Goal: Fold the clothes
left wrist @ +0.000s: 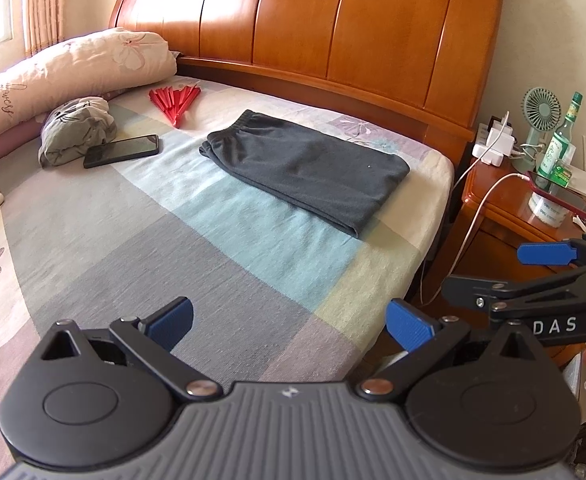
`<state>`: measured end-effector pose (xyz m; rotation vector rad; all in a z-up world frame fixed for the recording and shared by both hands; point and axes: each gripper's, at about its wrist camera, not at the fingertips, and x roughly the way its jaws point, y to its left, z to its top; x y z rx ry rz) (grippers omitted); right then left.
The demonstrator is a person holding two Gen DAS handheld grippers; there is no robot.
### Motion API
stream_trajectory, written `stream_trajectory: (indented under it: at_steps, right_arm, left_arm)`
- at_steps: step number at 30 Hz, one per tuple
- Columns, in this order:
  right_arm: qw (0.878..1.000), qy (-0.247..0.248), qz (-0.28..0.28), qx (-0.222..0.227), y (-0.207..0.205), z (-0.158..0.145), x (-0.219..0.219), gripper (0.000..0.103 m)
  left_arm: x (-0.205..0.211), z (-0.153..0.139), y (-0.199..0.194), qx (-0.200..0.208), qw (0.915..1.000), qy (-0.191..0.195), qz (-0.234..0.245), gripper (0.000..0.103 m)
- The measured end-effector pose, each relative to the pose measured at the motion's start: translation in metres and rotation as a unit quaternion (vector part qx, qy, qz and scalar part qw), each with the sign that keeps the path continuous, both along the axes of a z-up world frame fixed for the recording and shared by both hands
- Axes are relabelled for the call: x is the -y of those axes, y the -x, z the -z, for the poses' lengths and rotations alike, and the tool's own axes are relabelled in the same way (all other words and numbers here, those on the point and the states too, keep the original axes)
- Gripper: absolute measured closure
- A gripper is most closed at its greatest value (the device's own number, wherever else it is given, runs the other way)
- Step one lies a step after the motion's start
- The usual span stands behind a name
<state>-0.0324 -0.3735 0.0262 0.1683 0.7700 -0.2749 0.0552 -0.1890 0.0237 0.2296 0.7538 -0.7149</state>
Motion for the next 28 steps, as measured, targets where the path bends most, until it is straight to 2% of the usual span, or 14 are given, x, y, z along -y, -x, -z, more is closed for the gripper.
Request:
stream_trajectory:
  at_steps: [16,28]
  right_arm:
    - [0.999,-0.001,-0.032,-0.005,-0.013,0.0,-0.001,0.0]
    - [1.0,-0.002,-0.03,-0.005,-0.014,0.001,0.001,0.0]
  left_arm:
    - [-0.004,0.001,-0.004,-0.006,0.9999,-0.002,-0.015,0.001]
    - [-0.003,0.001,-0.005,-0.008,0.9999,-0.001,-0.014,0.001]
